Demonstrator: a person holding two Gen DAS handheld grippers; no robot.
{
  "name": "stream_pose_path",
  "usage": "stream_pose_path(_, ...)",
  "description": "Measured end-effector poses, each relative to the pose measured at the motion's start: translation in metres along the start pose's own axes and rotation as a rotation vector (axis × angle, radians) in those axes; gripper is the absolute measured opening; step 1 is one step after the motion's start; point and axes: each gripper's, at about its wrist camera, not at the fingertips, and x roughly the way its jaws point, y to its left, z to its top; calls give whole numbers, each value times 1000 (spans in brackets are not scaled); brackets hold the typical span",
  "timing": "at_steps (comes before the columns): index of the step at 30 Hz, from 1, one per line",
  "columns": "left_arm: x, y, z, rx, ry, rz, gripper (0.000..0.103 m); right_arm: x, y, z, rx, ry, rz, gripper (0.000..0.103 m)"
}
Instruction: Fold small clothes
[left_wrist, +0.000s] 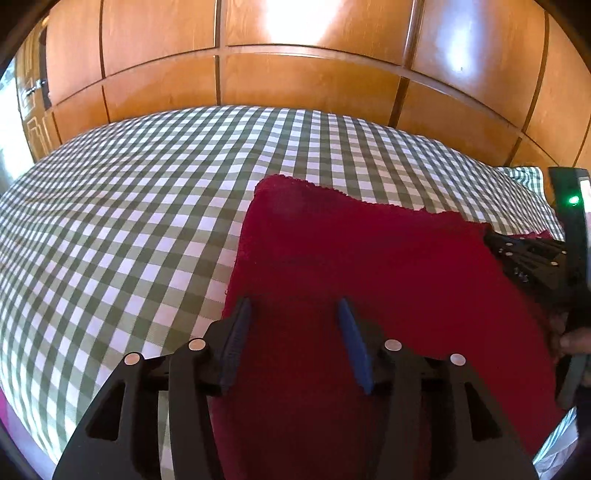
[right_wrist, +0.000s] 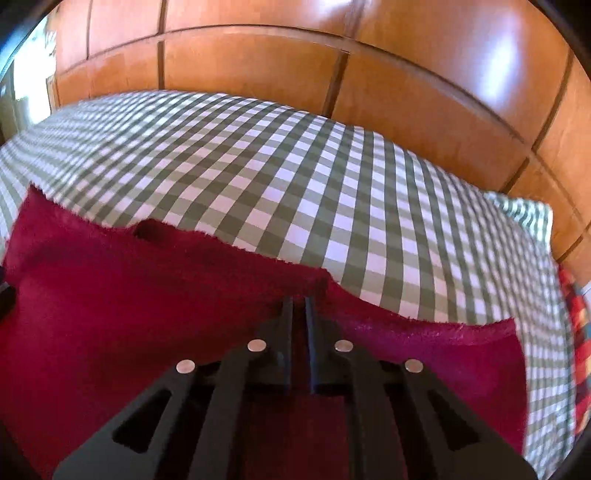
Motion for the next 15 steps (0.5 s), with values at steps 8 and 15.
stream_pose_path(8, -31, 26, -15, -58, -17, 26, 53, -33, -23, -3, 122, -43, 85, 57)
stream_pose_path(15, -58, 67, -36, -166, -21, -34, 60, -72, -65, -49, 238, -18, 197, 57)
